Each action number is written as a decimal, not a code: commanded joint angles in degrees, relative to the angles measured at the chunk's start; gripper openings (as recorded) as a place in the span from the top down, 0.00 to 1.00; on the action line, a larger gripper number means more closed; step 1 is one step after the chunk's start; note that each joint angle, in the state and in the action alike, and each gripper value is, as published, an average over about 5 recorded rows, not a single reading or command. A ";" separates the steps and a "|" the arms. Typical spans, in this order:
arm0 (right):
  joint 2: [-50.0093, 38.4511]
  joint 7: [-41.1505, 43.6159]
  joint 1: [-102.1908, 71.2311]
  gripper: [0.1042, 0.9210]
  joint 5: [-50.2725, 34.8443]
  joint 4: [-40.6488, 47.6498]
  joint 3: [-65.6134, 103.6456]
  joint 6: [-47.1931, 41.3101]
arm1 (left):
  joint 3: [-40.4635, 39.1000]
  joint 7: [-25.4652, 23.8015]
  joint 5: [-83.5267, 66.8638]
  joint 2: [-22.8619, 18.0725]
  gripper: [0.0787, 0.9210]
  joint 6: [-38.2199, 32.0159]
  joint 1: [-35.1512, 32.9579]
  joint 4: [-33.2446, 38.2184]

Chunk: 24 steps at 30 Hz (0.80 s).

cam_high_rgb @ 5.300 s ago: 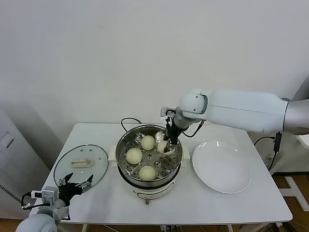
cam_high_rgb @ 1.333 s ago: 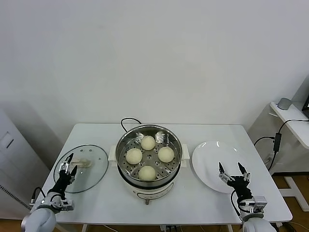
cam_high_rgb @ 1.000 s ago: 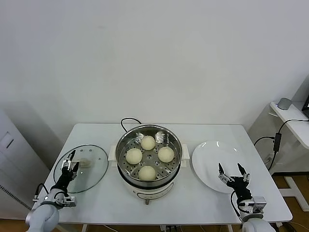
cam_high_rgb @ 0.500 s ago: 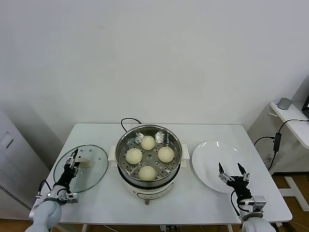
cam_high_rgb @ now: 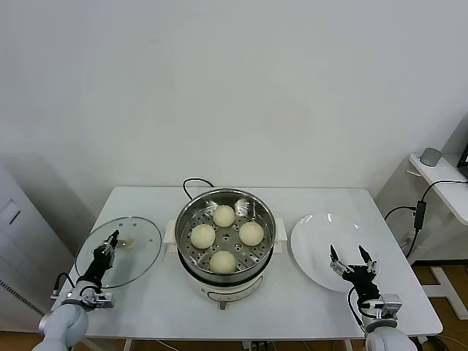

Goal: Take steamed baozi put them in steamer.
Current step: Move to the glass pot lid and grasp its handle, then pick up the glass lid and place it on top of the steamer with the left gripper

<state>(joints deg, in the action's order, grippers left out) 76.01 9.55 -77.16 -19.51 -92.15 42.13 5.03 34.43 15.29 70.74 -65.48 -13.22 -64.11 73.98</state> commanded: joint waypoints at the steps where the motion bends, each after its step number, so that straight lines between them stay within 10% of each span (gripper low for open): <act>1: -0.23 -0.06 0.19 0.12 -0.38 -0.14 0.03 -0.18 | 0.72 -3.35 -5.62 3.20 0.96 -0.02 -0.06 6.40; 24: -0.98 -0.11 1.76 0.12 -1.26 -0.53 -0.12 -0.93 | -19.03 -27.19 -14.48 16.10 0.97 40.09 1.55 46.44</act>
<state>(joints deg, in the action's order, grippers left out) 75.07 9.46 -75.62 -20.63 -92.85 41.95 4.15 28.67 -1.02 55.41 -53.28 4.88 -64.31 101.43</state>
